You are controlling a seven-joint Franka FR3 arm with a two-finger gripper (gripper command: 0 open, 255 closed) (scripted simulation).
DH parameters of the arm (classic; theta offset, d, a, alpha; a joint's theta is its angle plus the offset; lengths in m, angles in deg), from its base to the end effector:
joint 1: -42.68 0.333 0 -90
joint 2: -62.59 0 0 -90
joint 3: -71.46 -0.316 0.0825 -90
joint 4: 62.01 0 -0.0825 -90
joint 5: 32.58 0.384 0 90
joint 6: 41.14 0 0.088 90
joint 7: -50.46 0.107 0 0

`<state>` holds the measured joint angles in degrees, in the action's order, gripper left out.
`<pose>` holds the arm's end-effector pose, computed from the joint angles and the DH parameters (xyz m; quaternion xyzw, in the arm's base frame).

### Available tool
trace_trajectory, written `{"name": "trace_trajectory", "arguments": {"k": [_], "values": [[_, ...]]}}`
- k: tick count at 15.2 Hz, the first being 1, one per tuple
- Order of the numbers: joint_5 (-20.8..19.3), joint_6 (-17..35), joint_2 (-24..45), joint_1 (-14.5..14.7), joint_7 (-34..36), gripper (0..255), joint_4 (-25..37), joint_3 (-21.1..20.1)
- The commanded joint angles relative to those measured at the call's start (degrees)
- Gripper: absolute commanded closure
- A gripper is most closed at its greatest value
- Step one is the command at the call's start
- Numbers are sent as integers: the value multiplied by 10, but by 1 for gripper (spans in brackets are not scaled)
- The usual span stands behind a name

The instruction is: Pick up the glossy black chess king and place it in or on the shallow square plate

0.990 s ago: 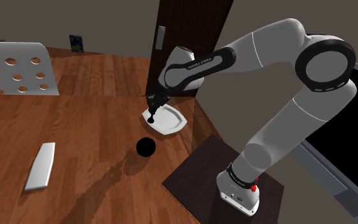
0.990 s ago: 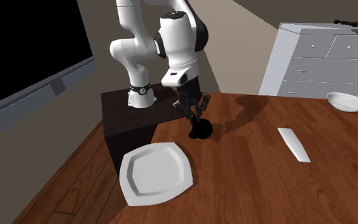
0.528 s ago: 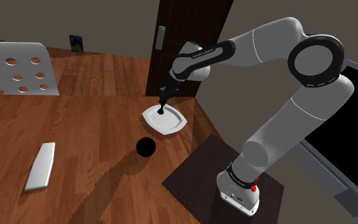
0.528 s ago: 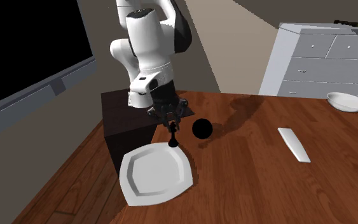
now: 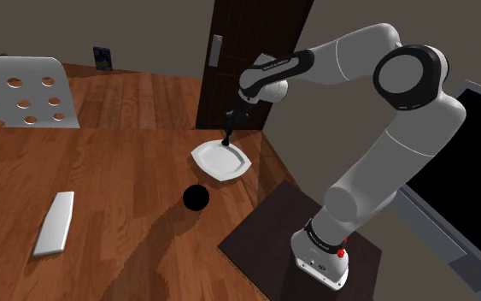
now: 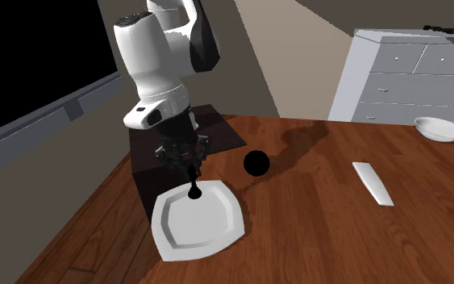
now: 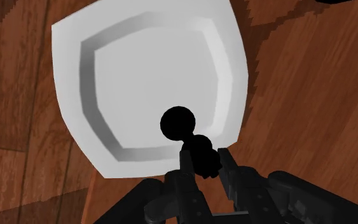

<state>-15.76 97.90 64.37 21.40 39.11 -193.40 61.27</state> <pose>0.5177 -0.1005 0.3467 -0.9879 0.1033 -0.0699 0.0923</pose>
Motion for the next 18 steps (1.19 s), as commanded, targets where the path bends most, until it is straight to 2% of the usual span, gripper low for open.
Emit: {"name": "trace_trajectory", "arguments": {"k": [1, 18], "values": [[2, 12, 11, -1, -5, 255, -2, 1], [24, 133, 112, 2, -41, 255, -23, -6]]}}
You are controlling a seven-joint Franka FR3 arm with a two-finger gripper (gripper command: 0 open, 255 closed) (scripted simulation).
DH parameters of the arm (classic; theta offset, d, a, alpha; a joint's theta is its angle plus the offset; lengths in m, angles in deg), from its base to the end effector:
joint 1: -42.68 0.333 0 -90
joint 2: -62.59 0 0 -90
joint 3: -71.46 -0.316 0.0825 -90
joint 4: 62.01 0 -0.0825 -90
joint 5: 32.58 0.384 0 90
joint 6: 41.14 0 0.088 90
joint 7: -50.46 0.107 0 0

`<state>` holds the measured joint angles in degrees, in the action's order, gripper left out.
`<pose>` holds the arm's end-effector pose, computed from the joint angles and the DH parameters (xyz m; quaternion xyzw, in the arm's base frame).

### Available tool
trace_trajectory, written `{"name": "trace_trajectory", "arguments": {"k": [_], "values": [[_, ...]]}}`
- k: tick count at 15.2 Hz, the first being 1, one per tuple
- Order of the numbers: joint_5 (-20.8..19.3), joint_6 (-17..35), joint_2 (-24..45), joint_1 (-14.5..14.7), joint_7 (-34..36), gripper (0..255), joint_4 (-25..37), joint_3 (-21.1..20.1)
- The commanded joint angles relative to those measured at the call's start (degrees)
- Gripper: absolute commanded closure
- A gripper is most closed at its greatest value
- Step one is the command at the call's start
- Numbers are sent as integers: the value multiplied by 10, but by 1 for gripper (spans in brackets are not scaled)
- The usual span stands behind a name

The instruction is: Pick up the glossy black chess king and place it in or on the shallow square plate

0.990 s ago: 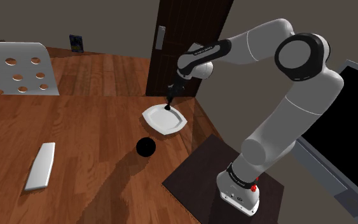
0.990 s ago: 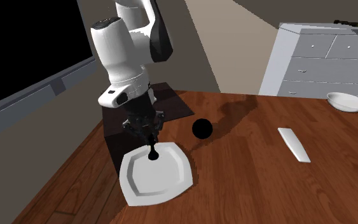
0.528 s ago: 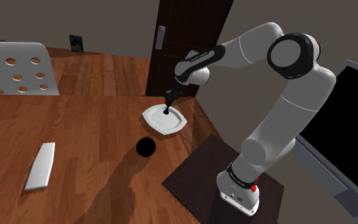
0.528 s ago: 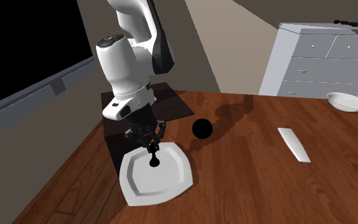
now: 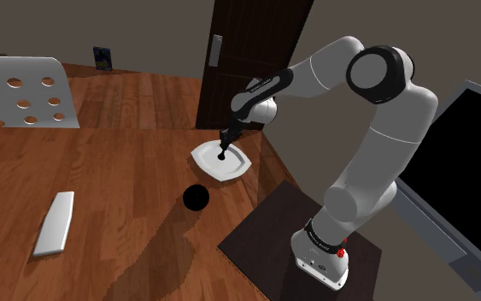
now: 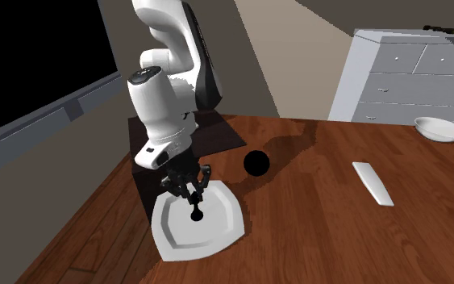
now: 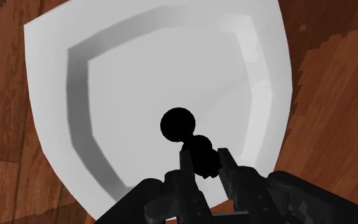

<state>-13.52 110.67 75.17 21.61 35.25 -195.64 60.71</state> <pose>0.5186 -0.1025 0.2531 -0.9880 0.1029 -0.0695 0.0923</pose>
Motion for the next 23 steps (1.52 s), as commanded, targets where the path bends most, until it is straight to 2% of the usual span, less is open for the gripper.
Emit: {"name": "trace_trajectory", "arguments": {"k": [1, 7, 8, 13, 17, 23], "values": [[1, 5, 4, 0, -2, 255, -1, 0], [1, 5, 4, 0, -2, 255, -1, 0], [1, 5, 4, 0, -2, 0, -1, 0], [1, 5, 4, 0, -2, 0, -1, 0], [-6, -62, -64, -9, 4, 0, -4, 7], [-6, -62, -64, -9, 4, 0, -4, 7]]}}
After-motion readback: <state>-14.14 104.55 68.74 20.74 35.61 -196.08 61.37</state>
